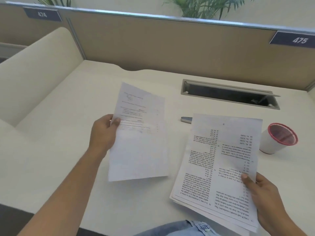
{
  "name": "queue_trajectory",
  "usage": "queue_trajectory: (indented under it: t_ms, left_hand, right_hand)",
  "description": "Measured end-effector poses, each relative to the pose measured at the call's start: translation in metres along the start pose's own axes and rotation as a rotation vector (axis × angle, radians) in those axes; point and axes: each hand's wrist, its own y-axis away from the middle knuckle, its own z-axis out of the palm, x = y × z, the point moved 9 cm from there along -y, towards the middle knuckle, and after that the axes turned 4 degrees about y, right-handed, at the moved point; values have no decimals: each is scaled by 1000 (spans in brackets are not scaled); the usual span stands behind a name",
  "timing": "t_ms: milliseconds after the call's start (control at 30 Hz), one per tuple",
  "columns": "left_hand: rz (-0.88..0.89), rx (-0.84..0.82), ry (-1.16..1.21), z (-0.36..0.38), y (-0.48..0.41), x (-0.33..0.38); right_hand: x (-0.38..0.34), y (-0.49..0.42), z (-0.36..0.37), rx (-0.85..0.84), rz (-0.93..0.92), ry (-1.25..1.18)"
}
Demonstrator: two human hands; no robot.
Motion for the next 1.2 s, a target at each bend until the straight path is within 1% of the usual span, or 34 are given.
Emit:
queue_trajectory:
  t_ms: [100,167,367,500,567,633,733,767,800,867,900,933,967,1033,1100,1200]
  left_hand:
    - [9,6,215,-16,4,36]
    - [9,-29,299,-16,8,52]
    - [-82,-217,443,42,32,69]
    - [-166,-336,450,90,52,56]
    - [-188,-357,426,105,59,48]
    - [-178,-303,373,109,61,41]
    - [-82,-191,101,106,61,38]
    - [-93,-202,67,109,62,34]
    - [-147,-250,112,114,65,29]
    - [-305,-403,311,130,75,19]
    - [-346,-467,381,137,79,17]
    - [-347,-495,408,139,82,18]
    - [-337,-487,424,140,83,19]
    - [-313,-448,458,138,82,21]
    - [-274,-440,482,140,83,29]
    - [-183,-461,520,142,83,52]
  right_hand:
    - [-3,-4,1,4,-16,-4]
    - [-7,-6,6,-13,-32,-3]
    - [-28,-6,40,-120,-74,-12]
    - [-46,5,65,-230,-103,-19]
    - [-55,10,73,-272,-118,-21]
    - [-60,14,77,-316,-118,-27]
    - [-63,18,83,-364,-108,-35]
    - [-62,18,84,-369,-107,-37]
    - [-61,18,85,-371,-105,-42]
    - [-59,16,84,-360,-112,-28]
    - [-57,14,82,-345,-114,-2]
    - [-56,12,79,-331,-108,3]
    - [-55,12,78,-327,-96,-28]
    - [-54,12,81,-376,-71,-132]
    - [-62,10,84,-400,-137,-158]
    - [-85,4,78,-318,-289,-74]
